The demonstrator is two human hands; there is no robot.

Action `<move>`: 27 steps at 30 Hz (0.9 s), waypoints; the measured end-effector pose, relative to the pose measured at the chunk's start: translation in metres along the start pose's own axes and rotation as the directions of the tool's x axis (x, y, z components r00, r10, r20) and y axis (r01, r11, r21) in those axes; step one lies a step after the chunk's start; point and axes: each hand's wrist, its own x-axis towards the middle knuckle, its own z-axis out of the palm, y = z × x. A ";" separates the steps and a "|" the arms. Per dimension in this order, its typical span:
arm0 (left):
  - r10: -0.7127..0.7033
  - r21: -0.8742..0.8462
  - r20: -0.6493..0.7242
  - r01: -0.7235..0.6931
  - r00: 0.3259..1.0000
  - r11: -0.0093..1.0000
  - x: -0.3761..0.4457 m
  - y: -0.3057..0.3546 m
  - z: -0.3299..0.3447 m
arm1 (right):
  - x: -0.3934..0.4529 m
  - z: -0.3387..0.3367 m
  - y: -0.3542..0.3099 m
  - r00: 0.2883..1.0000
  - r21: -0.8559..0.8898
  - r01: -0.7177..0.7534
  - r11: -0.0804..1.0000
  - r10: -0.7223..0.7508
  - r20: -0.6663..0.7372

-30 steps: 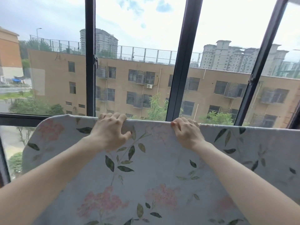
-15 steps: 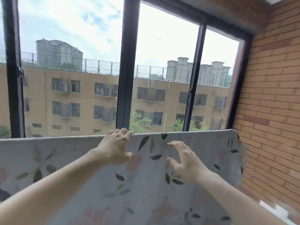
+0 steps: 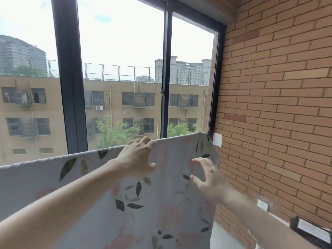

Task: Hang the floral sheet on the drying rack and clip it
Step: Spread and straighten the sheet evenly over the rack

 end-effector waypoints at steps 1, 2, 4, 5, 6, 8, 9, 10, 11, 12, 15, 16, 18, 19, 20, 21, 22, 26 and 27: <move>0.013 0.005 0.000 -0.013 1.000 1.000 0.014 0.007 0.003 | 0.002 -0.003 0.010 1.000 0.003 -0.018 1.000 0.018 -0.010; 0.030 0.008 -0.003 -0.030 1.000 1.000 0.030 0.014 0.007 | 0.005 -0.005 0.022 0.999 0.006 -0.037 0.999 0.037 -0.020; 0.066 -0.002 -0.011 -0.066 0.998 0.998 0.063 0.028 0.019 | 0.013 -0.009 0.048 0.996 0.017 -0.083 0.996 0.083 -0.029; 0.082 -0.011 -0.009 -0.082 0.997 0.997 0.079 0.034 0.027 | 0.017 -0.011 0.061 0.994 0.022 -0.106 0.994 0.106 -0.035; 0.094 -0.018 -0.003 -0.095 0.996 0.995 0.094 0.041 0.034 | 0.021 -0.013 0.073 0.991 0.021 -0.123 0.992 0.124 -0.043; 0.112 -0.026 0.002 -0.112 0.994 0.993 0.127 0.053 0.053 | 0.034 -0.020 0.095 0.987 -0.002 -0.152 0.988 0.152 -0.056; 0.115 -0.027 0.004 -0.115 0.993 0.993 0.142 0.059 0.061 | 0.042 -0.024 0.105 0.986 -0.020 -0.160 0.987 0.159 -0.056; 0.115 -0.030 0.007 -0.115 0.993 0.993 0.158 0.064 0.069 | 0.051 -0.028 0.114 0.985 -0.036 -0.166 0.985 0.164 -0.060; 0.116 -0.037 0.011 -0.115 0.993 0.993 0.176 0.069 0.077 | 0.063 -0.033 0.123 0.982 -0.043 -0.178 0.983 0.175 -0.066; 0.114 -0.044 0.015 -0.114 0.993 0.993 0.193 0.074 0.085 | 0.075 -0.037 0.131 0.979 -0.041 -0.191 0.981 0.188 -0.077; 0.095 -0.042 0.034 -0.093 0.995 0.995 0.238 0.085 0.106 | 0.110 -0.044 0.150 0.969 -0.007 -0.220 0.975 0.218 -0.115; 0.080 -0.037 0.038 -0.079 0.996 0.996 0.251 0.089 0.114 | 0.121 -0.043 0.157 0.969 0.003 -0.218 0.976 0.217 -0.122; 0.051 -0.012 0.032 -0.051 0.998 0.999 0.270 0.095 0.126 | 0.139 -0.039 0.168 0.969 0.011 -0.211 0.977 0.211 -0.128; 0.043 0.000 0.019 -0.043 0.999 0.999 0.277 0.098 0.130 | 0.149 -0.036 0.173 0.970 0.014 -0.207 0.978 0.207 -0.128; 0.042 0.012 -0.001 -0.042 0.999 0.999 0.281 0.101 0.134 | 0.157 -0.034 0.178 0.971 0.018 -0.203 0.979 0.204 -0.125; 0.047 0.026 -0.022 -0.046 0.999 0.999 0.286 0.103 0.137 | 0.166 -0.031 0.184 0.973 0.021 -0.200 0.980 0.201 -0.117; 0.052 0.042 -0.040 -0.050 0.998 0.998 0.290 0.104 0.141 | 0.177 -0.028 0.189 0.975 0.028 -0.194 0.981 0.196 -0.109; 0.071 0.106 -0.116 -0.059 0.991 0.993 0.293 0.102 0.150 | 0.232 -0.020 0.203 0.978 0.108 -0.152 0.982 0.165 -0.126; 0.078 0.118 -0.135 -0.063 0.988 0.991 0.292 0.101 0.151 | 0.246 -0.019 0.203 0.976 0.131 -0.141 0.981 0.160 -0.149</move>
